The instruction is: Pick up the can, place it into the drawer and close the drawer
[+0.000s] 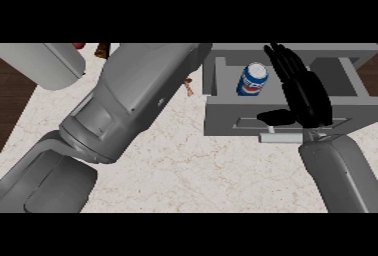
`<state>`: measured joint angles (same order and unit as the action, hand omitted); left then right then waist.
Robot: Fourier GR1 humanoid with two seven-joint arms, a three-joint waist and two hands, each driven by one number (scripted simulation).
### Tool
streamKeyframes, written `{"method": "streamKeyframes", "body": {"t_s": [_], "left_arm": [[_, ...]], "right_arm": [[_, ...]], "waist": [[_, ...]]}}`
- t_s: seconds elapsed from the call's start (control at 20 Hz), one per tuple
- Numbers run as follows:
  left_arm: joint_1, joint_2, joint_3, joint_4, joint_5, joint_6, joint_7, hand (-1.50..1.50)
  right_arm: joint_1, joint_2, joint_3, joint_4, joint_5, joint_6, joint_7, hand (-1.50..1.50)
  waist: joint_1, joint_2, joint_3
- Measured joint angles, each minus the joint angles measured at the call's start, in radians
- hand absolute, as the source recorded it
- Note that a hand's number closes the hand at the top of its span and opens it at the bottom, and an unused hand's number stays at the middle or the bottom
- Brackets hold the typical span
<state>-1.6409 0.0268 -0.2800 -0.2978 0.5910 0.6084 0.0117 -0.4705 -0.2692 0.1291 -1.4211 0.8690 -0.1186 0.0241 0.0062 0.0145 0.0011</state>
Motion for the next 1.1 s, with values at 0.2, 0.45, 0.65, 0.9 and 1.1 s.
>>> {"method": "streamKeyframes", "body": {"t_s": [0.2, 0.45, 0.65, 0.9, 1.1], "left_arm": [[0.024, 0.017, 0.003, -0.013, -0.016, -0.002, -0.002, -1.5], [0.046, 0.065, 0.0, -0.047, -0.034, -0.019, 0.031, -1.5], [0.074, 0.099, -0.005, -0.095, -0.042, -0.039, 0.065, -1.5], [0.12, 0.138, -0.012, -0.153, -0.053, -0.059, 0.103, -1.5], [0.158, 0.172, -0.023, -0.218, -0.064, -0.066, 0.14, -1.5]], "right_arm": [[-0.076, 0.04, 0.001, 0.18, 0.064, -0.097, -0.037, -1.5], [-0.186, 0.071, -0.035, 0.404, 0.123, -0.227, -0.062, -1.5], [-0.283, 0.079, -0.081, 0.561, 0.158, -0.335, -0.064, -1.5], [-0.397, 0.097, -0.121, 0.737, 0.19, -0.455, -0.072, -1.5], [-0.482, 0.096, -0.147, 0.85, 0.202, -0.503, -0.08, -1.5]], "waist": [[0.009, -0.002, 0.0], [0.026, -0.005, 0.0], [0.047, -0.006, 0.0], [0.062, -0.004, 0.0], [0.073, -0.006, 0.0]]}}
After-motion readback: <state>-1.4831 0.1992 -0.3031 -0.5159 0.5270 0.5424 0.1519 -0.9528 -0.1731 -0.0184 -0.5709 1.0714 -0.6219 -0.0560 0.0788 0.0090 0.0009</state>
